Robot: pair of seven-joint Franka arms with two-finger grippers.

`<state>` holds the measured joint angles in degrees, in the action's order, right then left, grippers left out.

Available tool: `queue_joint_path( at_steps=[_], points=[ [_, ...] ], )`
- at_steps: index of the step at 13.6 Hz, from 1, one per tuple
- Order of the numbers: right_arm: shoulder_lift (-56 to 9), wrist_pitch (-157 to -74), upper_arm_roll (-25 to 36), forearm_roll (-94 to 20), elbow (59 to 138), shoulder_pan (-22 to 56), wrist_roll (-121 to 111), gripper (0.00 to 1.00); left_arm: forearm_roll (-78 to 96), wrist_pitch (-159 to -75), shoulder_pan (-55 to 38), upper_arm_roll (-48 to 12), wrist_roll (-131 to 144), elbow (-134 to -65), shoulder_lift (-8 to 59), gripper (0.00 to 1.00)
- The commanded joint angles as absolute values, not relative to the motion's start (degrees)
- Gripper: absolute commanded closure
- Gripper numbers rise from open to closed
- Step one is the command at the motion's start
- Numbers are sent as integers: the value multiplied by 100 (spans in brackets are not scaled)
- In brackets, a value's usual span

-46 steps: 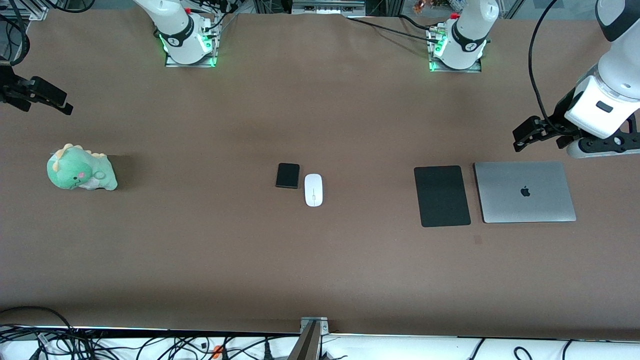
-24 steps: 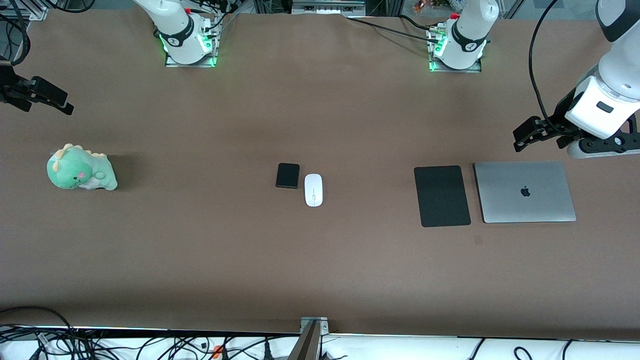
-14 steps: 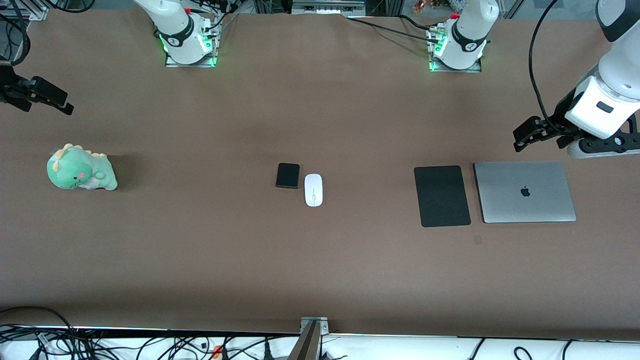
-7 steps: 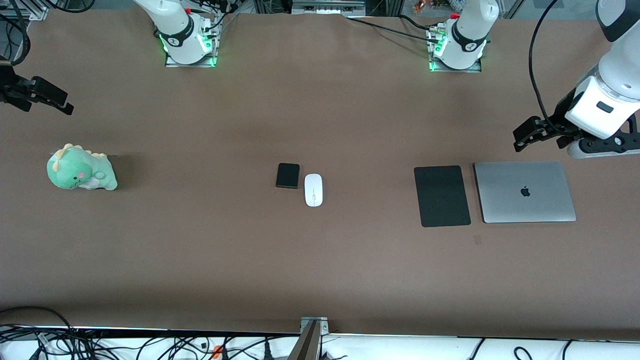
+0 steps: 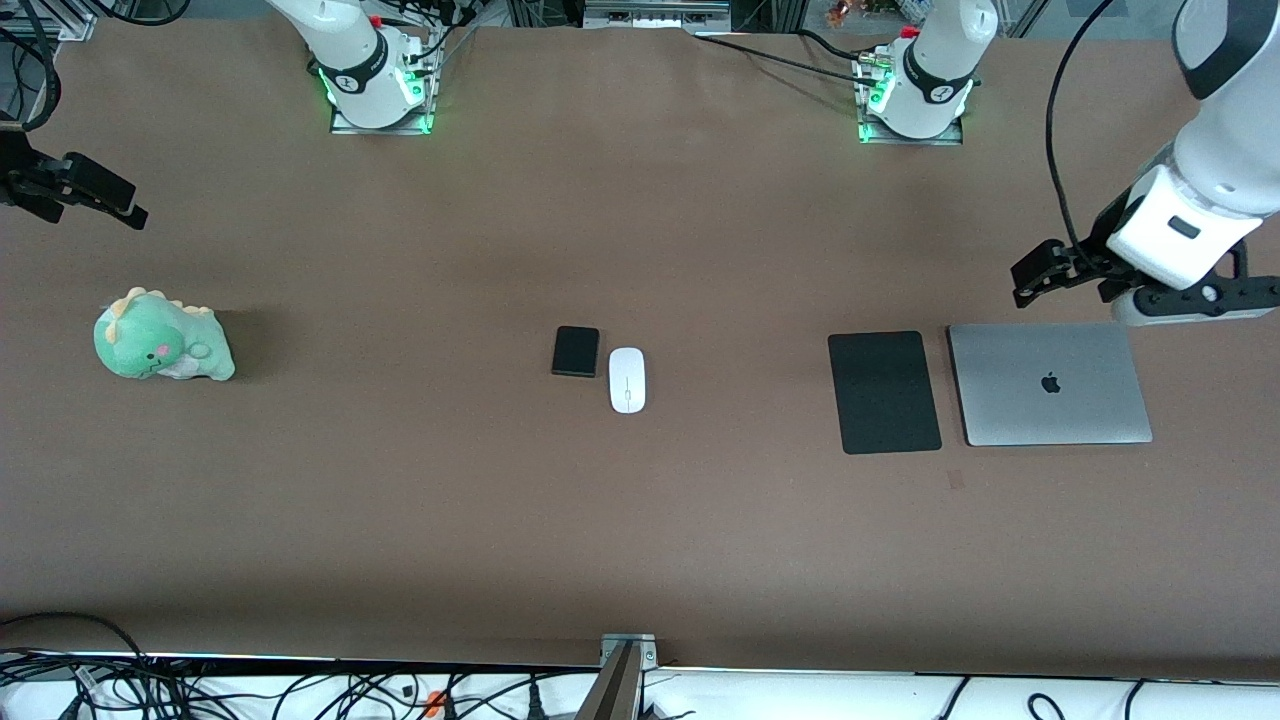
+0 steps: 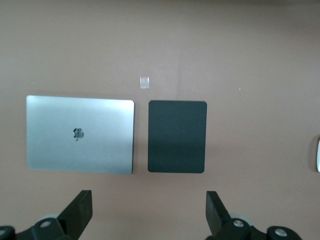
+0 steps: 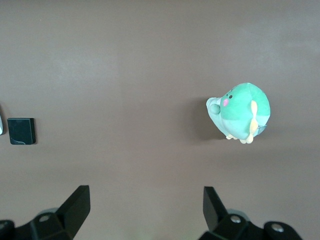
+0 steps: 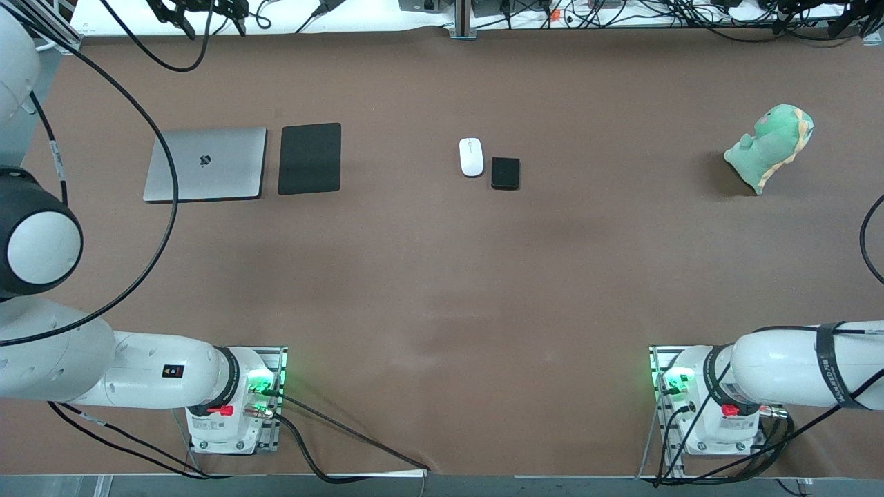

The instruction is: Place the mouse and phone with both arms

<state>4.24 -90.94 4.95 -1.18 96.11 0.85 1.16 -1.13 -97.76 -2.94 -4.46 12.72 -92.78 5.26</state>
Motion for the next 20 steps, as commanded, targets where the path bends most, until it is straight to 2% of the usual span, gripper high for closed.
queue_joint_path(
  at_steps=[1,3,6,9,13,18,20],
  points=[
    [484,-9053,431,-88,9721,35,114,0,-97,-9659,-351,-500,1239,-9105,817,0],
    [396,-9053,431,-88,9747,44,114,0,-1,-9205,-360,-615,1213,-9105,852,0],
    [159,-9062,431,-88,9817,140,114,0,464,-9228,-606,-738,1292,-9097,1098,0],
    [-210,-9035,431,-88,9809,272,140,0,764,-10008,-1219,-747,1772,-9097,1633,0],
    [-623,-9157,431,-141,9809,631,964,0,695,-11449,-2344,-738,3275,-9001,2573,0],
    [-879,-9386,431,-167,9835,1028,1994,0,659,-12234,-2996,-686,3797,-7956,4014,0],
    [-879,-9439,431,-167,9905,1037,2074,0,650,-12470,-3294,-625,3823,-7761,4419,0]
  ],
)
